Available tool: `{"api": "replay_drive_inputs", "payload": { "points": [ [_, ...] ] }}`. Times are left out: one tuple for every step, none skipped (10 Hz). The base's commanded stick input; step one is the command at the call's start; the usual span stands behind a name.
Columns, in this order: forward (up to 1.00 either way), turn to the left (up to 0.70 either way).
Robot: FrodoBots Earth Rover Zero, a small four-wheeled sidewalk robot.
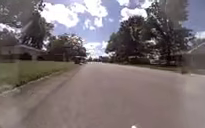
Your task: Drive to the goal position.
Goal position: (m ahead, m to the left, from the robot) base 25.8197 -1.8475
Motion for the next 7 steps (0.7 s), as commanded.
{"api": "replay_drive_inputs", "payload": {
  "points": [
    [0.85,0.0],
    [0.85,0.0],
    [0.85,0.21],
    [0.85,0.26],
    [0.85,0.13],
    [0.85,0.07],
    [0.85,0.02]
  ]
}}
